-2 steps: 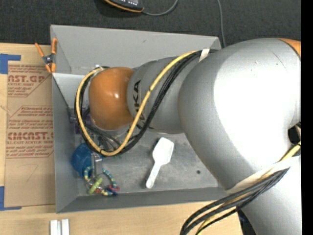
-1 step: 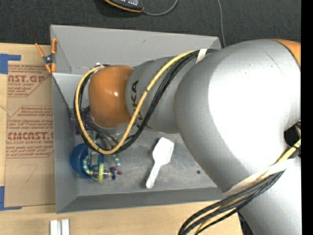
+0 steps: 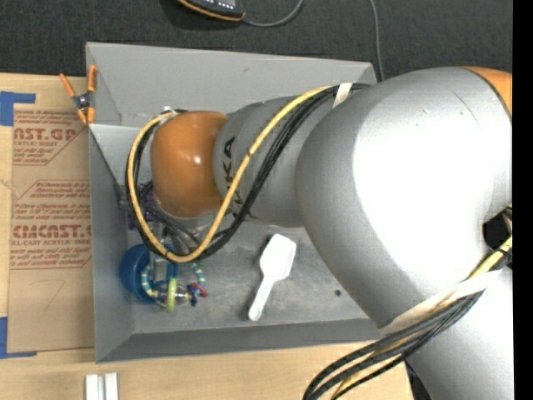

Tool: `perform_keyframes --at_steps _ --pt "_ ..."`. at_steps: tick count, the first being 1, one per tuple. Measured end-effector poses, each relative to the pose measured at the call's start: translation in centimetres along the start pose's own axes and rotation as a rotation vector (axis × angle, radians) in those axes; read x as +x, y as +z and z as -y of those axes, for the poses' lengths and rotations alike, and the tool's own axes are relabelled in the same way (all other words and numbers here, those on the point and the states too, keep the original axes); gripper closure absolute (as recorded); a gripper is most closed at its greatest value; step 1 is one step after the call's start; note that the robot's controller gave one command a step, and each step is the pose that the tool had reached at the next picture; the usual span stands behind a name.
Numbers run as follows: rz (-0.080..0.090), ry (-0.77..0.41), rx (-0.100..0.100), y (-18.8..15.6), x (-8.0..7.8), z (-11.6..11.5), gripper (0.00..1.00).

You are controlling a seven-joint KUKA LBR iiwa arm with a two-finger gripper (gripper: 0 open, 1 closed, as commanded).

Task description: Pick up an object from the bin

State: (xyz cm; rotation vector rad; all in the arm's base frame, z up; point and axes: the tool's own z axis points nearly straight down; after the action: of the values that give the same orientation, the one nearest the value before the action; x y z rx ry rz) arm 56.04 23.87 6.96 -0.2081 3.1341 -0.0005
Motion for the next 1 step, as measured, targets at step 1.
perform_keyframes --at_steps 1 --pt "-0.004 0.006 0.001 -0.33 0.13 0.04 1.00"
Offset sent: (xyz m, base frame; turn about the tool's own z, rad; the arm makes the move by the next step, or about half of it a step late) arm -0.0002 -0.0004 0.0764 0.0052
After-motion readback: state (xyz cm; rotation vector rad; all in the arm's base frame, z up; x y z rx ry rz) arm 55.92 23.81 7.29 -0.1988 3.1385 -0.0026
